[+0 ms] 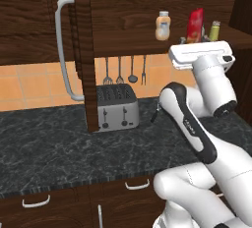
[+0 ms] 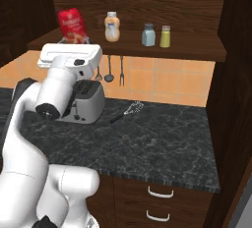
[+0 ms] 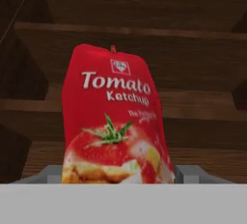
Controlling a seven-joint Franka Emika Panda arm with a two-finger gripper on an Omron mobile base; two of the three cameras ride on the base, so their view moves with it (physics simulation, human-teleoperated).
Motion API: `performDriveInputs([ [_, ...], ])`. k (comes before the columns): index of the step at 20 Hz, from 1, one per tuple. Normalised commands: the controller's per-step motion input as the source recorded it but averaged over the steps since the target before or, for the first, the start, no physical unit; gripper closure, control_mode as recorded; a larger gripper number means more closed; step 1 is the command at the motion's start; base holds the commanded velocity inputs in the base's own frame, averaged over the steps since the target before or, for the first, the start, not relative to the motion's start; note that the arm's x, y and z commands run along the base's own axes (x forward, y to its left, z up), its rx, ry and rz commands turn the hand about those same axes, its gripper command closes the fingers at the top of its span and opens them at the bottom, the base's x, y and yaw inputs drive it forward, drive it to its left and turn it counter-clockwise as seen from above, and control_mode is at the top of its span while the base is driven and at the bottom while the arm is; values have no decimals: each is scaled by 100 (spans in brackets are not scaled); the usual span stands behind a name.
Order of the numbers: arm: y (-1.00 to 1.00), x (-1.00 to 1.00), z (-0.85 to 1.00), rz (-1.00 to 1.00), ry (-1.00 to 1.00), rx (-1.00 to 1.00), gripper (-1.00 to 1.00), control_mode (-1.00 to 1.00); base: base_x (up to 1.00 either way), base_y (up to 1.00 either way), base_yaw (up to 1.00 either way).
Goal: Put the shaker and condiment bottle from the counter next to their counterparts in the cabinet.
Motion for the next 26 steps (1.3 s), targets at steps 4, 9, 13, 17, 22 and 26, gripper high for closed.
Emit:
performDriveInputs([
  [4,11,20,37,-13,-5,0,100,-100,0,0,0],
  [9,3,68,0,-5,18,6,100,-100,0,0,0],
  [13,0,70,16,-9,10,12,100,-100,0,0,0],
  [17,4,56,33,-10,1,12,100,-100,0,0,0],
  [22,24,35,12,-7,1,3,100,-100,0,0,0],
  [26,8,25,0,0,7,0,100,-100,0,0,0],
])
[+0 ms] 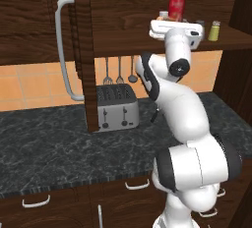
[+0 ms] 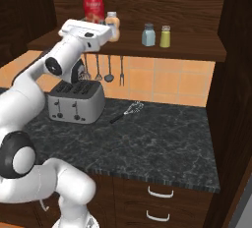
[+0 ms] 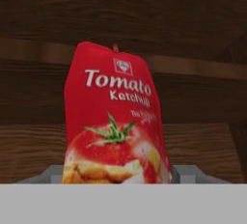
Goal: Put the shaker and condiment bottle from the counter next to their counterparts in the cabinet.
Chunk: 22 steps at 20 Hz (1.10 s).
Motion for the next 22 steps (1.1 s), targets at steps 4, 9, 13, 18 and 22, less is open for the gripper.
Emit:
performDriveInputs([
  [4,3,43,0,0,8,0,100,-100,0,0,0],
  [9,0,36,0,0,12,2,100,-100,0,0,0],
  [13,0,35,-2,0,12,1,100,-100,0,0,0],
  [18,0,32,-8,-1,7,0,100,-100,0,0,0],
  [22,0,21,-12,-3,1,0,100,-100,0,0,0],
])
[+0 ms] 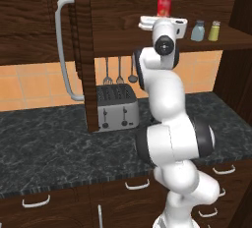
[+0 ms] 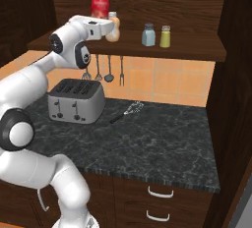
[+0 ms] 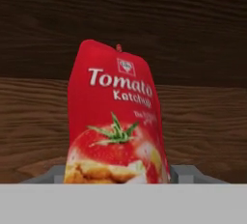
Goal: Put the shaker and condiment bottle from the counter next to their counterparts in the cabinet.
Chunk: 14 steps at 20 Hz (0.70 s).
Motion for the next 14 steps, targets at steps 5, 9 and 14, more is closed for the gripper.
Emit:
performDriveInputs([
  [5,2,23,-15,-3,0,0,-100,-100,0,0,0],
  [9,1,20,-14,-3,0,0,-100,-100,0,0,0],
  [14,0,10,-13,-3,0,0,-100,-100,0,0,0],
])
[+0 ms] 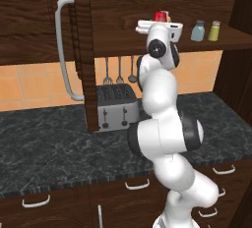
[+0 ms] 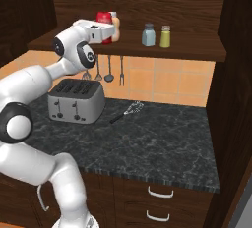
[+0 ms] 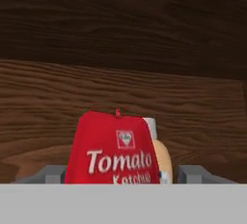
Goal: Put the shaker and condiment bottle from the counter next to their counterparts in the cabinet.
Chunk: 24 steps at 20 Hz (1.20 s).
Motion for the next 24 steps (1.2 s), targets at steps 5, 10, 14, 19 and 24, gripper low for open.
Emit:
performDriveInputs([
  [5,0,8,-12,-3,0,0,-100,-100,0,0,0],
  [10,0,6,-6,-3,0,0,-100,-100,0,0,0],
  [14,0,0,0,-1,0,4,-100,-100,0,0,0],
  [19,4,0,7,0,-3,3,-100,-100,0,0,0],
  [24,3,-9,18,0,-9,3,-100,-100,0,0,0],
])
